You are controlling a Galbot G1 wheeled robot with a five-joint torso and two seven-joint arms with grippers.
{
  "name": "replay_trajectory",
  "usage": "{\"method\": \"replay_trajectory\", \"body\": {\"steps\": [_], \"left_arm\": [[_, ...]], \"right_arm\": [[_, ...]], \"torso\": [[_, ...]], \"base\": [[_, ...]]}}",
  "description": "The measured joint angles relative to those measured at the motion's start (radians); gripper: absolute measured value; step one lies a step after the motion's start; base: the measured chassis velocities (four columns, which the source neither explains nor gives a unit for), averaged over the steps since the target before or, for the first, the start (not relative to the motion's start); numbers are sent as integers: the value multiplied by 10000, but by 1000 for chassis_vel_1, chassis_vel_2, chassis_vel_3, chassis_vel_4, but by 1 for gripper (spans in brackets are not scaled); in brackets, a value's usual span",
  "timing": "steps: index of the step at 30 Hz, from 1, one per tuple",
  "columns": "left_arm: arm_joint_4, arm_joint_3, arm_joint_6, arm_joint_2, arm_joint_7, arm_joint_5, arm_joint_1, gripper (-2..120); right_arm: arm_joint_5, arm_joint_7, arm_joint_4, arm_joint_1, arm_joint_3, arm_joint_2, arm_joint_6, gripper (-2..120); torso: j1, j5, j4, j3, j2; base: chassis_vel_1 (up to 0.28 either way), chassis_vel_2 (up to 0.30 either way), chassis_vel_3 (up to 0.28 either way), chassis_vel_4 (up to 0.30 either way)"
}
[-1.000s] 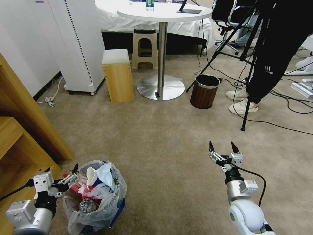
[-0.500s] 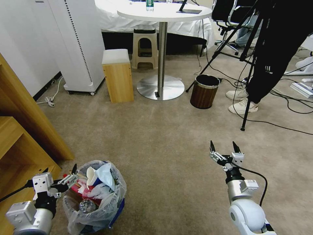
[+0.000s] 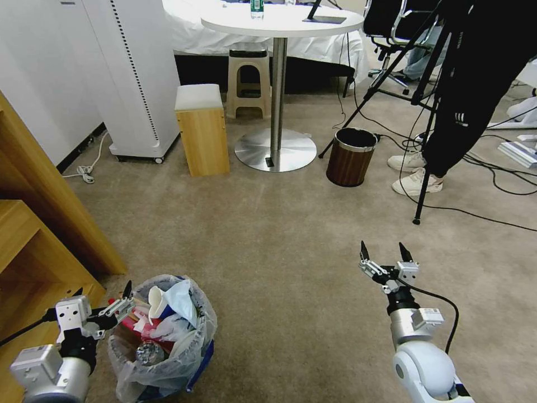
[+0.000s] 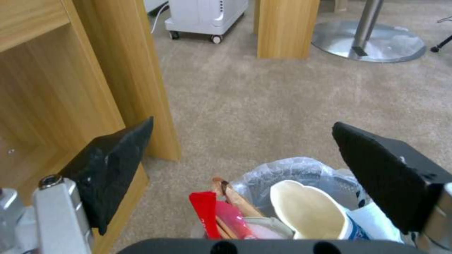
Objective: Pick up the trash bin and place the garbage on the floor into it.
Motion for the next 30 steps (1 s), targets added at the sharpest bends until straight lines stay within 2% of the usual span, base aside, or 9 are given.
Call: {"method": "replay_trajectory", "body": {"steps": [30], "left_arm": [[-2,-1,-2,1,-6,-8,0,100]], "right_arm": [[6,-11,-7,1,-2,0,10,100]], "torso": [[0,0,0,0,0]], "base": [[0,0,0,0]]}}
